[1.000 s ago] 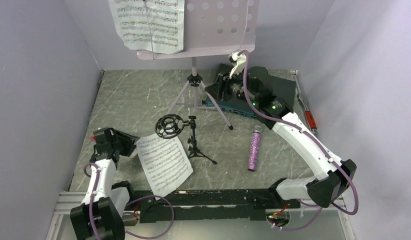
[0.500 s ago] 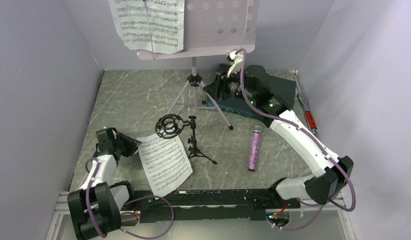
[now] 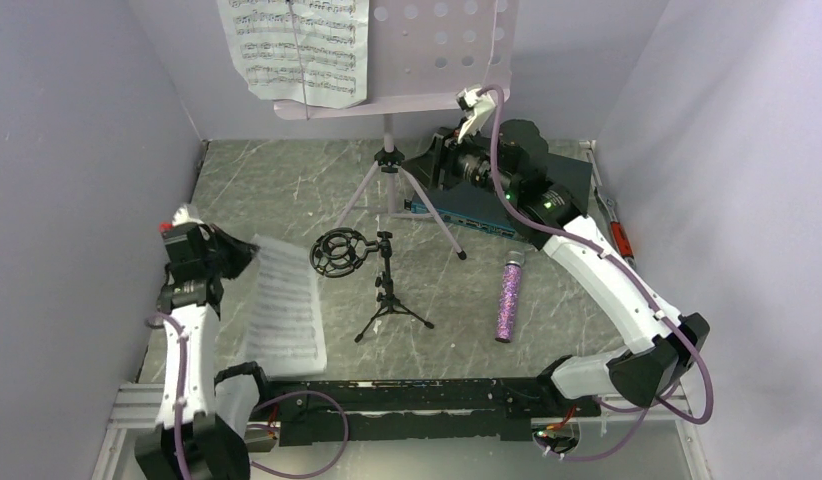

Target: Set up the instrument practice props

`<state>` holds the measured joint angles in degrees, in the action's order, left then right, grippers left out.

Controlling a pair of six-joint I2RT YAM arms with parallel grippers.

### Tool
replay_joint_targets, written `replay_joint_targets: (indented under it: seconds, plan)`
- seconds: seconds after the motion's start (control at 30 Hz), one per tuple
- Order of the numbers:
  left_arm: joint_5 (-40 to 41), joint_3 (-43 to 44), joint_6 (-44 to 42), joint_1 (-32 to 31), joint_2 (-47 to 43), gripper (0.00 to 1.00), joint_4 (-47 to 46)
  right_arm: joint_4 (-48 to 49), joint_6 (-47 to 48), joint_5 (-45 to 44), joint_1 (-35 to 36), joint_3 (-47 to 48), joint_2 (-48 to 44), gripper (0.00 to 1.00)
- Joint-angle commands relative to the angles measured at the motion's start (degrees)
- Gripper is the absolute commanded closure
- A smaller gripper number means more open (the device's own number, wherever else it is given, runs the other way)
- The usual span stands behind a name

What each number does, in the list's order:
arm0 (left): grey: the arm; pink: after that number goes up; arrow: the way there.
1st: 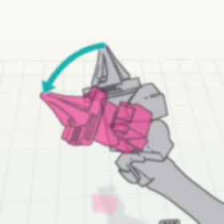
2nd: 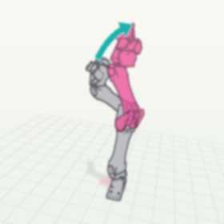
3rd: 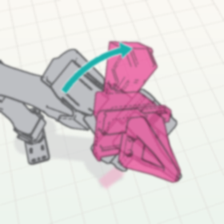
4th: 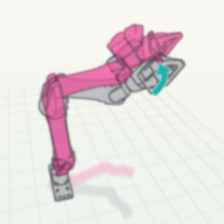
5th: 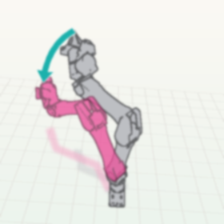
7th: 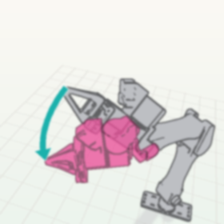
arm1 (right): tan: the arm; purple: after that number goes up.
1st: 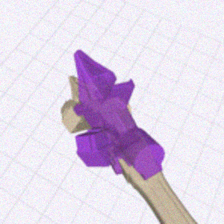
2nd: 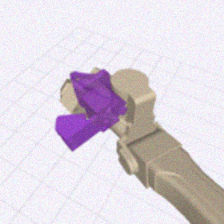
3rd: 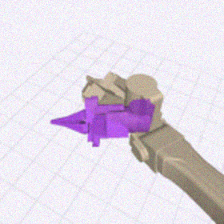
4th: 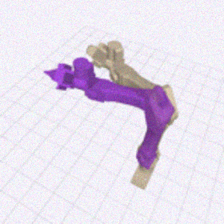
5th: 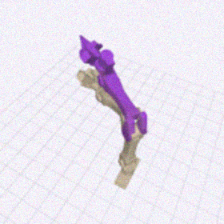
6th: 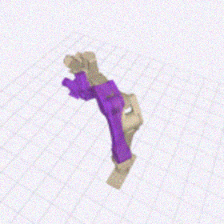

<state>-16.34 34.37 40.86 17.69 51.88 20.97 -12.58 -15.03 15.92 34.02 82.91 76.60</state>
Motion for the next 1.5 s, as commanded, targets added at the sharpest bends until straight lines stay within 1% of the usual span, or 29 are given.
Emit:
replay_joint_targets:
  seconds: [0.0, 0.07, 0.13, 0.23, 0.33, 0.43, 0.5, 0.6, 0.77, 0.9, 1.03, 1.13, 1.27, 1.47]
  plan:
    - [4.54, 10.84, -3.95, -0.16, -7.58, 0.97, 6.31, 3.98, -1.03, 2.72, -0.25, 4.30, 0.58, 0.43]
    - [12.16, 17.13, -3.18, -0.13, -8.68, 0.97, 12.16, 4.53, -1.29, 2.98, -0.21, 4.97, 0.81, 0.41]
    - [16.04, 23.65, -3.86, -0.19, -8.65, 0.97, 16.23, 5.42, -1.61, 3.46, -0.22, 5.42, 0.92, 0.36]
    - [16.25, 31.80, -6.01, -0.20, -8.98, 0.97, 16.18, 6.57, -2.53, 4.47, -0.24, 6.54, 1.49, 0.29]
    - [15.76, 39.84, -8.03, -0.16, -8.45, 0.97, 13.36, 8.64, -3.70, 6.94, -0.23, 7.17, 2.11, 0.23]
    - [11.45, 45.37, -10.40, -0.15, -7.83, 0.97, 7.76, 12.12, -5.49, 10.88, -0.27, 6.73, 2.32, 0.17]
    - [7.62, 48.96, -12.66, -0.14, -7.27, 0.97, 4.67, 17.40, -6.62, 14.12, -0.27, 5.73, 2.33, 0.15]
    - [2.45, 53.95, -13.68, -0.18, -5.72, 0.97, 0.06, 22.92, -8.92, 19.48, -0.19, 5.09, 3.07, 0.11]
    - [-9.67, 63.93, -9.45, -0.40, -1.18, 0.97, -7.94, 27.53, -10.76, 25.52, -0.26, 6.63, 4.99, 0.07]
    - [-13.18, 70.44, -5.86, -1.49, 0.99, 0.97, -9.67, 29.95, -10.56, 26.76, -0.25, 7.18, 5.15, 0.03]
    - [-13.09, 74.50, -4.88, -2.82, 0.93, 0.97, -9.23, 34.18, -11.58, 27.96, -0.19, 6.40, 5.57, 0.01]
    - [-14.44, 75.14, -2.92, -3.85, 0.70, 0.97, -11.03, 37.37, -13.08, 29.69, -0.25, 6.66, 6.71, 0.01]
    - [-17.37, 74.04, -0.25, -4.68, -0.05, 0.97, -14.99, 39.32, -14.14, 30.36, -0.24, 7.99, 7.78, 0.01]
    - [-19.03, 70.64, 3.82, -5.44, -0.12, 0.97, -19.20, 41.06, -15.56, 31.31, -0.18, 11.30, 9.80, 0.01]
